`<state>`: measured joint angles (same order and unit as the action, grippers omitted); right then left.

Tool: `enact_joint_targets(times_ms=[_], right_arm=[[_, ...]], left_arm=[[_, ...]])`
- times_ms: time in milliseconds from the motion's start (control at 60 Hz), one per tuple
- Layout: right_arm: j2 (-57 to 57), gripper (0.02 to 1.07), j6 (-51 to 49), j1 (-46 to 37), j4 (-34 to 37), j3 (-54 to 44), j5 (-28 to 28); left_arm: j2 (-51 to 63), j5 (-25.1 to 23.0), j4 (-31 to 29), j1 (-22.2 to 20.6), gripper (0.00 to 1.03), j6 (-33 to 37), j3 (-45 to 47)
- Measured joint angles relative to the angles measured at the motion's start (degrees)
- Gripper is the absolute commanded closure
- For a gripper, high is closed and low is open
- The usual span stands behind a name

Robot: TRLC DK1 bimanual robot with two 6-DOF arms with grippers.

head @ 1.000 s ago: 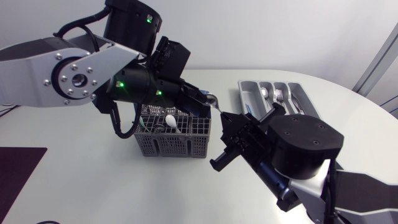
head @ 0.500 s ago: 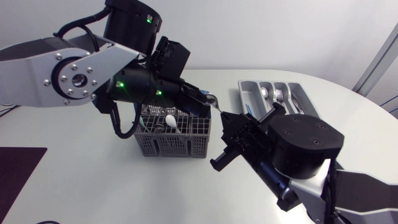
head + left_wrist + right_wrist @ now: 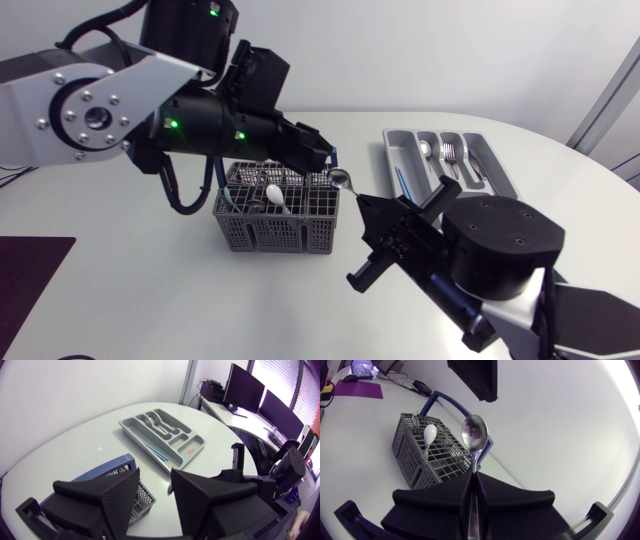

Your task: Unload the cutlery basket into the drawer organizer.

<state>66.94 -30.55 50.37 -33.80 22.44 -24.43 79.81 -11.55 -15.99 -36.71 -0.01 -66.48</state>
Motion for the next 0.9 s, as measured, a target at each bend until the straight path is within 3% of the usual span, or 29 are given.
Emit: enact_joint_targets(times_ms=[150, 233, 450, 700, 900], right_arm=[[-7.08, 1.01, -0.7, -7.32, 8.87, -0.79, 10.64], [-10.45, 1.01, -1.29, -15.34, 14.1, -0.74, 20.02], [-12.26, 1.01, -7.02, -33.83, 24.79, 0.83, 38.73], [-6.67, 1.01, -18.1, -48.52, 32.48, 5.68, 53.44], [1.9, 1.01, -31.39, -57.48, 41.4, 10.67, 60.35]], left_arm=[[-1.55, 0.02, -0.22, 3.85, 0.36, 0.5, -0.02], [-2.12, -0.02, -0.7, 6.16, 0.34, 2.27, -0.07], [-2.21, -4.74, -6.32, 11.32, 0.34, 10.03, -1.42], [-2.95, -6.19, -17.29, 12.92, 0.34, 23.32, -1.44], [-6.4, -6.19, -20.2, 12.92, 0.34, 34.01, 1.66]])
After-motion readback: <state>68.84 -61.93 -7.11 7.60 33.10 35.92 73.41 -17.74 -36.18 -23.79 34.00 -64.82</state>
